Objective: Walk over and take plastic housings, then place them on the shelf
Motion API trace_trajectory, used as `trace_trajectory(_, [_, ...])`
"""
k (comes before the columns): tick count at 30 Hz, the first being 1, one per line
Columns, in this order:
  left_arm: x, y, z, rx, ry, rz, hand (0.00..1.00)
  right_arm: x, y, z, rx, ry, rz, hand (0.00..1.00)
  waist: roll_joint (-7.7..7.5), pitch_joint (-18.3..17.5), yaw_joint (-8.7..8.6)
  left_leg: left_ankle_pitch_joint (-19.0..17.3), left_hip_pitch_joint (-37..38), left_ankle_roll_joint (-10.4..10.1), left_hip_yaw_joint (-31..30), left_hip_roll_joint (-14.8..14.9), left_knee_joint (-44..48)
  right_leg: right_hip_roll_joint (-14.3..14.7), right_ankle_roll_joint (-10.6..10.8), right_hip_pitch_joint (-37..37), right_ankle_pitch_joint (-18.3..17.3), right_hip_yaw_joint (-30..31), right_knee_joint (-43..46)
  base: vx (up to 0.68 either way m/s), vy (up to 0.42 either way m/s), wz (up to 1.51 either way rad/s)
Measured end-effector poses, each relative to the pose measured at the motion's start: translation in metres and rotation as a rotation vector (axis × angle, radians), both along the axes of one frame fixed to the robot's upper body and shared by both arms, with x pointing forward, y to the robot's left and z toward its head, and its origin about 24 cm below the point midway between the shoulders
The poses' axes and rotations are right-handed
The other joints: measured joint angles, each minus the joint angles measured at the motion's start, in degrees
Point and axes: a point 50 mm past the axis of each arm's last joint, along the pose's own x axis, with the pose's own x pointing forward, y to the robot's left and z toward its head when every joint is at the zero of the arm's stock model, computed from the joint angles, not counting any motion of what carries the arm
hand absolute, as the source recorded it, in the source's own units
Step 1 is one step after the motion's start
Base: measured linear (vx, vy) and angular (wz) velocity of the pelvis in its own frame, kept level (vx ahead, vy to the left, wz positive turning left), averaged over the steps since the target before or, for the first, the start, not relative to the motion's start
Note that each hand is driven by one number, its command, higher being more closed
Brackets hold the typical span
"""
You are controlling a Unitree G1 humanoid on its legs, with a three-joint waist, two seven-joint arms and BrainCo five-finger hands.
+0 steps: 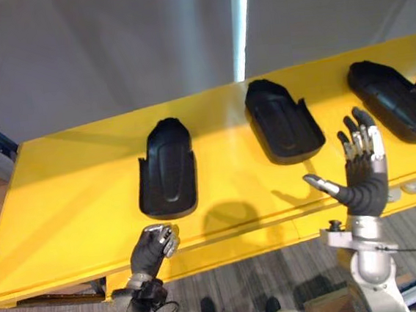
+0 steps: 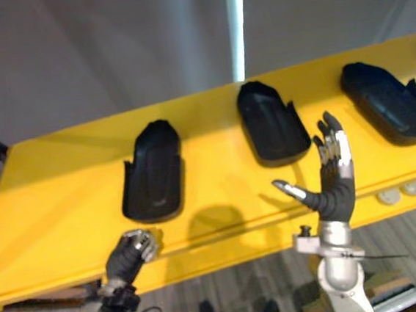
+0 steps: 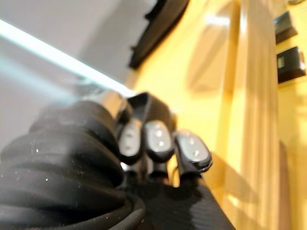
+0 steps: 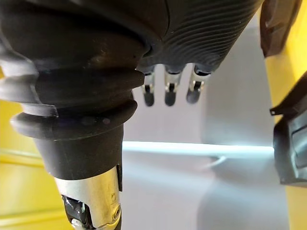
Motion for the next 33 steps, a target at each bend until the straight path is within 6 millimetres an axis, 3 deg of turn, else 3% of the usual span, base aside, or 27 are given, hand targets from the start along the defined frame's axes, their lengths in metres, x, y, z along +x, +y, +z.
trace_trajectory(9, [0.02,-0.013,0.001,-0.007,-0.03,0.004,1.0,0.005,-0.001,-0.005,-0.004,0.022,-0.003,0.0,0.03,0.0,-0.6,0.0,0.8,0.0,0.2,0.1,0.1,0.0,-0.1,-0.1,-0.5,0.4,1.0,0.0,-0.001,-0.02])
trace_trajectory(33, [0.07,-0.005,-0.008,0.115,-0.007,0.175,1.0,0.015,0.002,-0.003,-0.034,0.013,0.039,0.0,0.03,0.0,-2.17,-0.3,1.7,0.1,2.9,0.4,1.1,0.0,0.0,-0.9,-0.5,3.2,2.3,-0.01,0.003,-0.06])
